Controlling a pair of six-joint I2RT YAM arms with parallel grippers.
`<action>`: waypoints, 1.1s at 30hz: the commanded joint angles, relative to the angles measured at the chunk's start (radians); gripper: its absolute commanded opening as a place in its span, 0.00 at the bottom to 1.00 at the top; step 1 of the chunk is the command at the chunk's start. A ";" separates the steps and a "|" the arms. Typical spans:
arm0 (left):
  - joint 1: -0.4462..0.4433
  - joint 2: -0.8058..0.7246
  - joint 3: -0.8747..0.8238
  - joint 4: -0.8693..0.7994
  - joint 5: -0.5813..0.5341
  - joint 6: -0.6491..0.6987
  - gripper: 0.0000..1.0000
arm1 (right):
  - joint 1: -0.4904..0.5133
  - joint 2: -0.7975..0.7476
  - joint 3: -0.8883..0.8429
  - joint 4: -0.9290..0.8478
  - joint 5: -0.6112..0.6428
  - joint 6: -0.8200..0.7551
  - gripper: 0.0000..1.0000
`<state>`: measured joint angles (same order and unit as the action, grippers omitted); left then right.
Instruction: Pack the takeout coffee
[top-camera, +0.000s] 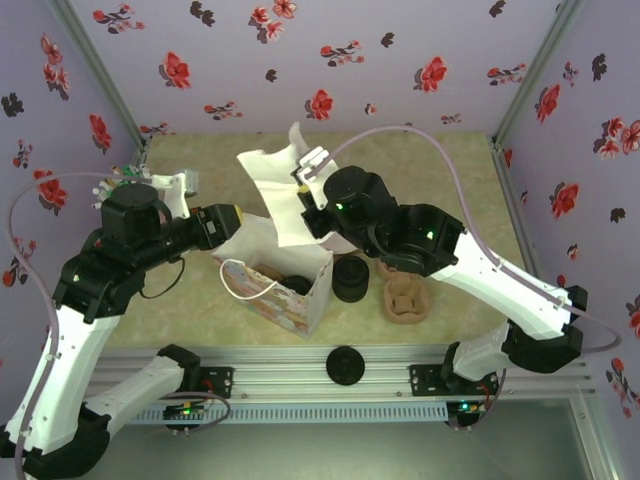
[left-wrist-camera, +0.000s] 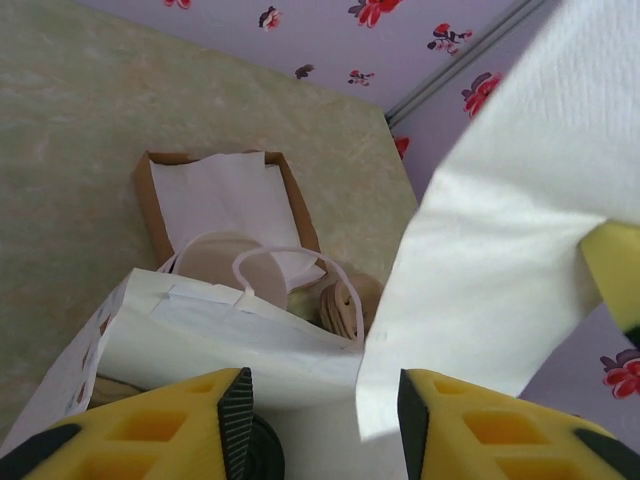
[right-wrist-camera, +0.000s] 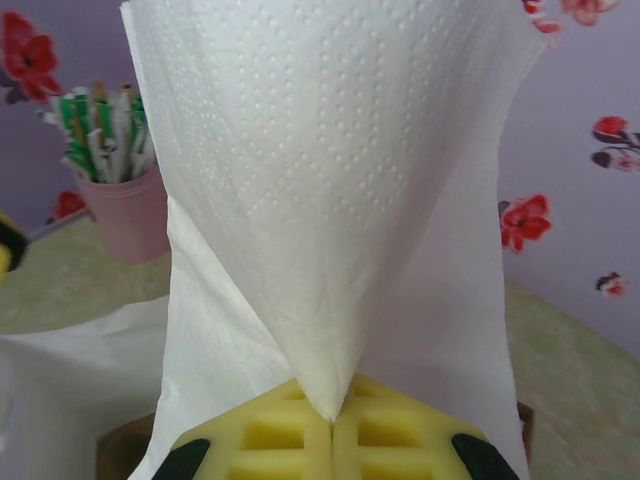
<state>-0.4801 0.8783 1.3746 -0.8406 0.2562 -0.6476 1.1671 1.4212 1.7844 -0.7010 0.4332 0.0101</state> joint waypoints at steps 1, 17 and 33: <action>-0.007 -0.008 -0.005 0.033 0.012 -0.008 0.44 | 0.014 0.004 0.028 0.003 -0.145 0.041 0.00; -0.006 -0.051 -0.120 0.033 -0.005 -0.041 0.42 | 0.012 0.026 -0.077 0.142 -0.445 0.229 0.00; -0.007 -0.062 -0.183 0.032 -0.021 -0.051 0.43 | -0.115 -0.068 -0.342 0.304 -0.516 0.450 0.00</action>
<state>-0.4801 0.8246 1.1957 -0.8261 0.2459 -0.6834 1.0725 1.4204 1.4559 -0.4515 -0.0837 0.3962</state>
